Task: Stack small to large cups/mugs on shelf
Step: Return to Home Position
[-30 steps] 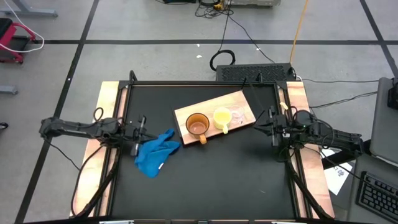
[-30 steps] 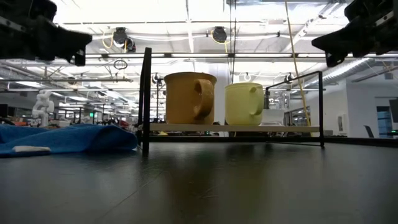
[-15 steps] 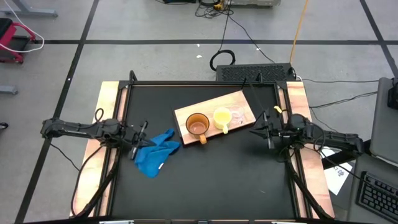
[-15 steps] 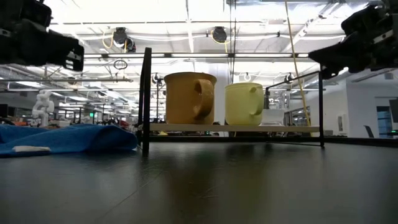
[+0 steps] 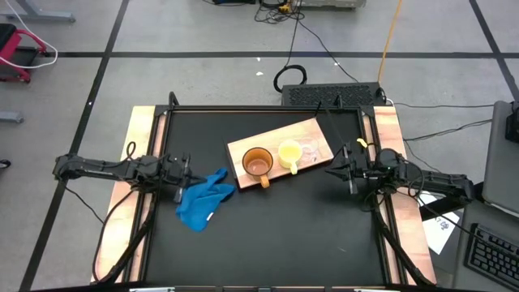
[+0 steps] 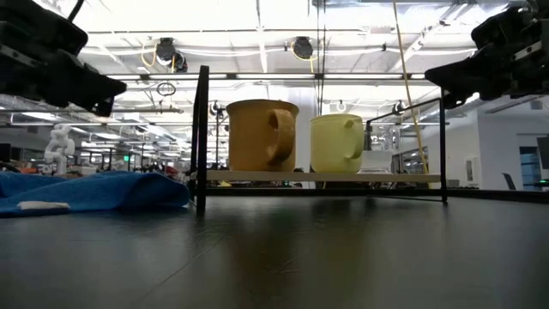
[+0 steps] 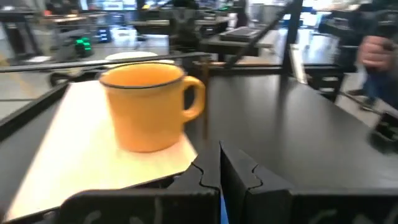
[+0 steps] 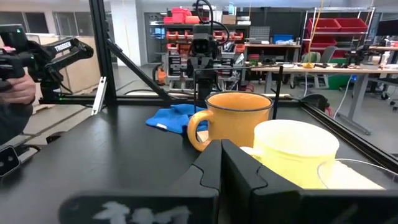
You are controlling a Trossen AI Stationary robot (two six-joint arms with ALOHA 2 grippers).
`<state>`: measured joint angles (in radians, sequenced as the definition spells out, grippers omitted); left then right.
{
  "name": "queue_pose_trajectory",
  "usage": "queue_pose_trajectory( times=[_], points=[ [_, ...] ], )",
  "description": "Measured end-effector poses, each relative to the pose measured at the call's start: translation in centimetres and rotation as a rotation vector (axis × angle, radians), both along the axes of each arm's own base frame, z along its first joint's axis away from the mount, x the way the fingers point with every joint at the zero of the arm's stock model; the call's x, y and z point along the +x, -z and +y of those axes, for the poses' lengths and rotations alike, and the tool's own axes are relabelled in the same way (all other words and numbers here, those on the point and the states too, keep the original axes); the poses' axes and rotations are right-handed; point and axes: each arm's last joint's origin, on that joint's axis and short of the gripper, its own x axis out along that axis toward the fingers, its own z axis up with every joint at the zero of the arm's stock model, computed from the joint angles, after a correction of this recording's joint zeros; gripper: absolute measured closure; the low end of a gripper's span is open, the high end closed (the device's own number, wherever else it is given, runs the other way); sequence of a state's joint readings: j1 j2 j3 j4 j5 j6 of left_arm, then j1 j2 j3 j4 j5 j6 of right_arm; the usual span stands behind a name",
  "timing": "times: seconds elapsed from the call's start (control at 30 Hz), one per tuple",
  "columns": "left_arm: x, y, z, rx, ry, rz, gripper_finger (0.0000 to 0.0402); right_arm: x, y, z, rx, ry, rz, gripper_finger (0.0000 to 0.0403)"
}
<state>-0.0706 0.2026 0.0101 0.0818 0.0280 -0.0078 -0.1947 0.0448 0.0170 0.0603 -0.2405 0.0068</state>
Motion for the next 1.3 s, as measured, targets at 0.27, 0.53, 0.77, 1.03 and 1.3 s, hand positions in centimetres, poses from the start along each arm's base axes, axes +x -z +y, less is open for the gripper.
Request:
queue_pose_trajectory(
  times=[0.27,0.53,0.77,1.03,1.3],
  points=[
    [-0.05,0.49,0.22,0.036,-0.069,0.049,0.0401,0.01,0.06,0.00,-0.075,0.001,0.002,0.0403],
    [-0.06,0.49,0.23,0.021,-0.079,0.052,0.0401,0.21,0.32,-0.04,-0.064,-0.001,0.034,0.0403],
    [-0.06,0.50,0.21,0.018,-0.072,0.053,0.0401,0.42,0.62,-0.08,-0.057,-0.002,0.070,0.0403],
    [-0.07,0.53,0.15,0.010,-0.054,0.057,0.0398,0.45,0.63,-0.09,-0.040,-0.002,0.071,0.0403],
    [-0.07,0.55,0.15,0.017,-0.052,0.060,0.0393,0.45,0.52,-0.08,0.001,-0.005,0.061,0.0403]
  ],
)
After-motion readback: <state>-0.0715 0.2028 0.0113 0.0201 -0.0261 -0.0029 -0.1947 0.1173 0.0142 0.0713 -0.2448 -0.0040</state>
